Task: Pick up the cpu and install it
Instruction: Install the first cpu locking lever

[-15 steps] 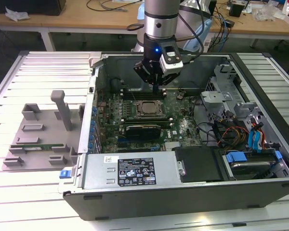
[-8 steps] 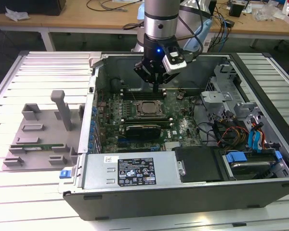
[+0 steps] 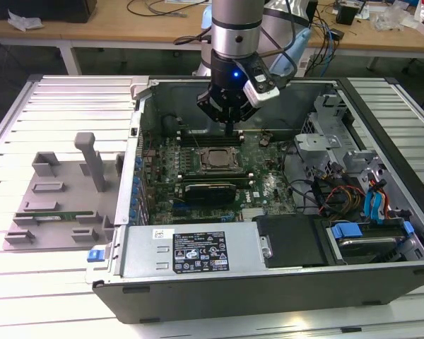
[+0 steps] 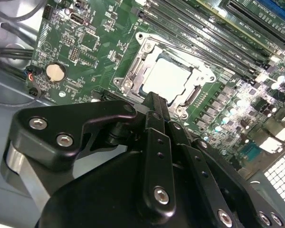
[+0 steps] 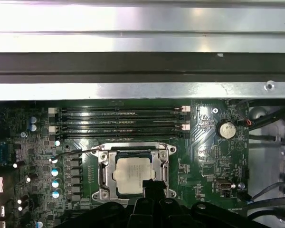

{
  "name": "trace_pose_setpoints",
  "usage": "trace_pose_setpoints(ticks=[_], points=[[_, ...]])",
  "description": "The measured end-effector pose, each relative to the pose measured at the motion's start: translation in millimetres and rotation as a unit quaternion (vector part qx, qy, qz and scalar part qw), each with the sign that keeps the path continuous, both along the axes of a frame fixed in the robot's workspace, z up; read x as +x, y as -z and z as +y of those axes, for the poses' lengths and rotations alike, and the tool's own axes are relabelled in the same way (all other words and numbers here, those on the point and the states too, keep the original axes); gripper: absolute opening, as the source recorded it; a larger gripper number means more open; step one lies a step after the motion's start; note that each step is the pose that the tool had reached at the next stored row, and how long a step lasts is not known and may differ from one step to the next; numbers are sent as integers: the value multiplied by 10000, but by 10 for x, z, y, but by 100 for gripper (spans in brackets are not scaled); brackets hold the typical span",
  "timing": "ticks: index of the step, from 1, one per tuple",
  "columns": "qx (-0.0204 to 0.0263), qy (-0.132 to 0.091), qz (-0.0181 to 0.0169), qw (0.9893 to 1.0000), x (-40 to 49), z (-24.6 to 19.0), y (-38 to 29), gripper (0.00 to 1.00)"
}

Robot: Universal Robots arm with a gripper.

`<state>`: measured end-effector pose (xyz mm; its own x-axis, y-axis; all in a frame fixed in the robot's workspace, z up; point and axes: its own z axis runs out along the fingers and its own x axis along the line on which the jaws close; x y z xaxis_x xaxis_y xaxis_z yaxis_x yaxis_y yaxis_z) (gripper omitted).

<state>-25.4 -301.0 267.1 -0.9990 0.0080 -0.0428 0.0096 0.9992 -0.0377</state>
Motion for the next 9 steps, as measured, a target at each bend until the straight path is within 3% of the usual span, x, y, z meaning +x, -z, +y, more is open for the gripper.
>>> trace_pose_setpoints(ticks=[7,9], points=[[-3,-20,0,10000,-1,0,0,11],[-3,-20,0,10000,-77,0,0,11]])
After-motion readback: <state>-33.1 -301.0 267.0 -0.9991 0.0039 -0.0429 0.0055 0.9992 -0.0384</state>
